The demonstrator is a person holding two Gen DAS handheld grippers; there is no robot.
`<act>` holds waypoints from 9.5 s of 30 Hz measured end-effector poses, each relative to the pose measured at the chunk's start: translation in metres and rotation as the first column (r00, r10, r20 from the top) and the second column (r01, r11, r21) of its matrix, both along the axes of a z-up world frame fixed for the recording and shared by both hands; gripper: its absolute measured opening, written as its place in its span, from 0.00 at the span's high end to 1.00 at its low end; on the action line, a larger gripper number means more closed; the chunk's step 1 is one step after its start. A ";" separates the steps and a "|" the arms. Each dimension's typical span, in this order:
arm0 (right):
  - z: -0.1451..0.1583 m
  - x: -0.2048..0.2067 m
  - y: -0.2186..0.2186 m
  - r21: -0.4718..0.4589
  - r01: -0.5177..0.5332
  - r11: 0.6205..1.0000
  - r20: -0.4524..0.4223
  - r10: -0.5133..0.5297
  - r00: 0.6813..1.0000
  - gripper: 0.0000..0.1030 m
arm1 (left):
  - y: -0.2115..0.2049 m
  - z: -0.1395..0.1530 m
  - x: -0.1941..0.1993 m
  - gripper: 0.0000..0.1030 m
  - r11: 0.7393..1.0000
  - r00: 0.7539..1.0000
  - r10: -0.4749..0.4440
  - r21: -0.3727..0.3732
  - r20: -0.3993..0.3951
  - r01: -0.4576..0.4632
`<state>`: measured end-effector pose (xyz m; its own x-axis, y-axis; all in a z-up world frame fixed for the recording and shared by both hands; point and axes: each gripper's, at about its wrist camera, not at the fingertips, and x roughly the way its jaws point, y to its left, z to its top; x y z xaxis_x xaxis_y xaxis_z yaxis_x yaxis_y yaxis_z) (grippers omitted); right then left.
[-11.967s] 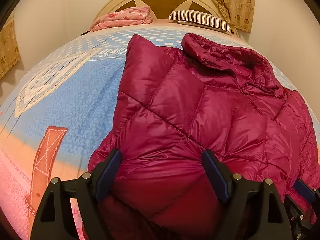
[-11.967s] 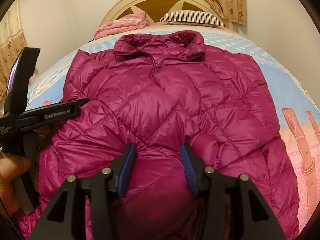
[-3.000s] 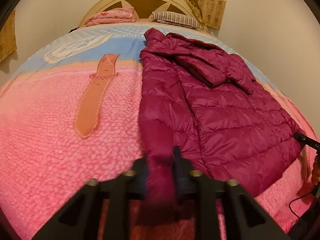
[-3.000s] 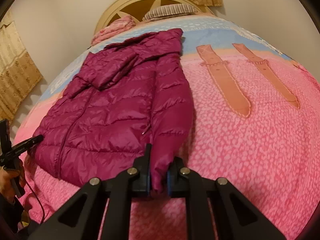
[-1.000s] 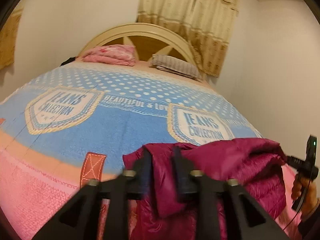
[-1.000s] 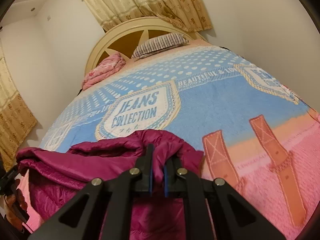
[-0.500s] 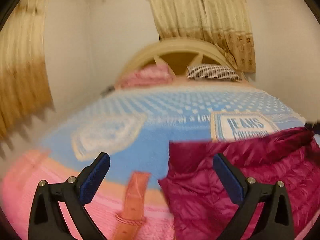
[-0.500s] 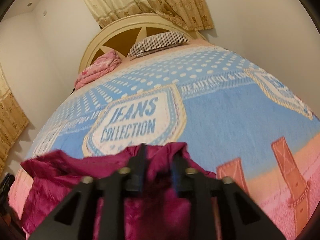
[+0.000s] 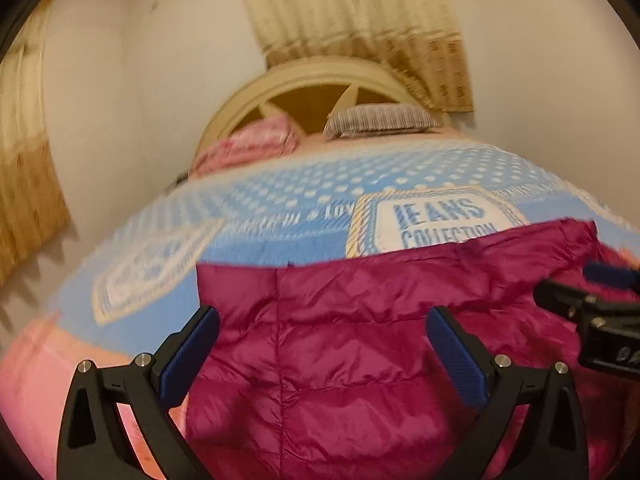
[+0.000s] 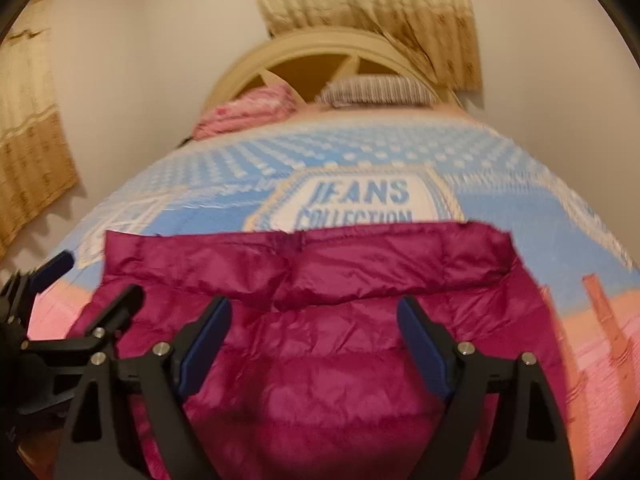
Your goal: Fold large clothes
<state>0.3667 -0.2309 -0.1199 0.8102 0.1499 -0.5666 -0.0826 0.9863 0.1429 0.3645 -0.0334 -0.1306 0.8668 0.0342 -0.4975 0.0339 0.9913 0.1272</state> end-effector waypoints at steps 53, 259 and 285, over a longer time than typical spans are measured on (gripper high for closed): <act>-0.065 0.065 -0.004 -0.045 0.054 0.998 -0.219 -0.063 0.974 0.10 | 0.016 -0.067 0.073 0.01 0.993 0.960 0.032 -0.098 -0.278 -0.062; -0.068 0.020 -0.076 0.025 0.231 0.973 -0.209 -0.221 0.953 0.35 | -0.080 -0.053 0.052 0.11 0.995 0.952 -0.088 -0.071 -0.293 0.070; -0.073 0.026 -0.079 0.049 0.220 0.974 -0.227 -0.203 0.952 0.31 | -0.073 -0.058 0.055 0.09 0.992 0.943 -0.105 -0.100 -0.315 0.078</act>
